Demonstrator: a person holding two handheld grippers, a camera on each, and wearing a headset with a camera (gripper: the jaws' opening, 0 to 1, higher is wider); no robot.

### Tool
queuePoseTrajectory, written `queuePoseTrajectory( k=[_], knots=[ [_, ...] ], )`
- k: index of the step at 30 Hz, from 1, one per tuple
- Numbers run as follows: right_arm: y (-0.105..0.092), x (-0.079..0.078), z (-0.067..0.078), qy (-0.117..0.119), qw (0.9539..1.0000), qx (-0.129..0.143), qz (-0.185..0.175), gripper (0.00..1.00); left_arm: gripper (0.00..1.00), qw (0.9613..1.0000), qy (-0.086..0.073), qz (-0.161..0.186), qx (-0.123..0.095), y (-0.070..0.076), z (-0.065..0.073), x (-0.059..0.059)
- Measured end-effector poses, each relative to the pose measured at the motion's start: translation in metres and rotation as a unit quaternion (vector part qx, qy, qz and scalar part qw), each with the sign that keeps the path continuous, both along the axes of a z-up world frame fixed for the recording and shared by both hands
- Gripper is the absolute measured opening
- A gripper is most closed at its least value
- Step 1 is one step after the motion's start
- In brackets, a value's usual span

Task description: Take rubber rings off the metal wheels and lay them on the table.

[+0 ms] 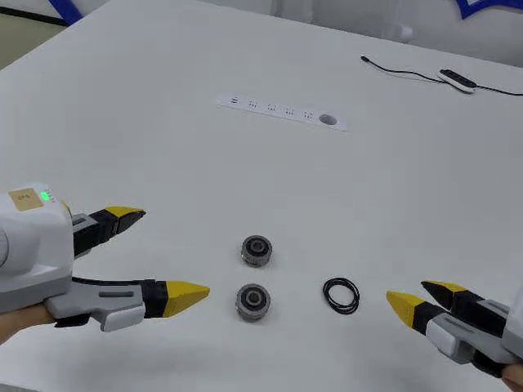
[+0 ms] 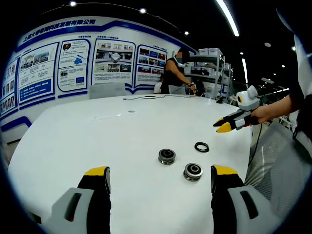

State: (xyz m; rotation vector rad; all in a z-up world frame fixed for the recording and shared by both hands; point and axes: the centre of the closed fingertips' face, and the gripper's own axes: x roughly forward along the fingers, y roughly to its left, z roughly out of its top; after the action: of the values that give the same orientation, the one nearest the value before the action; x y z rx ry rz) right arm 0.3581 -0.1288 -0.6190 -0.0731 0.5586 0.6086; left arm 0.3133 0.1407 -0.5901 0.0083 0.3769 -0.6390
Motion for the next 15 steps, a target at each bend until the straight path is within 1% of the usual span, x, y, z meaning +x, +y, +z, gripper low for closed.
queuePoseTrajectory(
  k=[3,9,10,15],
  knots=[
    [0.0,-0.001,-0.002,-0.002,0.9999,-0.013,0.009,0.42,0.87,1.0,-0.002,0.0,0.0,-0.001,0.0,-0.001],
    [0.006,-0.002,0.001,-0.009,0.9993,-0.028,0.024,0.49,0.87,1.0,0.002,-0.003,-0.002,-0.005,-0.006,-0.005],
    [0.007,-0.002,0.002,-0.016,0.9987,-0.038,0.03,0.49,0.87,1.0,0.001,-0.004,-0.004,-0.006,-0.006,-0.006],
    [0.014,-0.001,0.005,-0.029,0.9972,-0.051,0.047,0.52,0.88,1.0,0.0,-0.006,-0.006,-0.008,-0.007,-0.008]
  ],
)
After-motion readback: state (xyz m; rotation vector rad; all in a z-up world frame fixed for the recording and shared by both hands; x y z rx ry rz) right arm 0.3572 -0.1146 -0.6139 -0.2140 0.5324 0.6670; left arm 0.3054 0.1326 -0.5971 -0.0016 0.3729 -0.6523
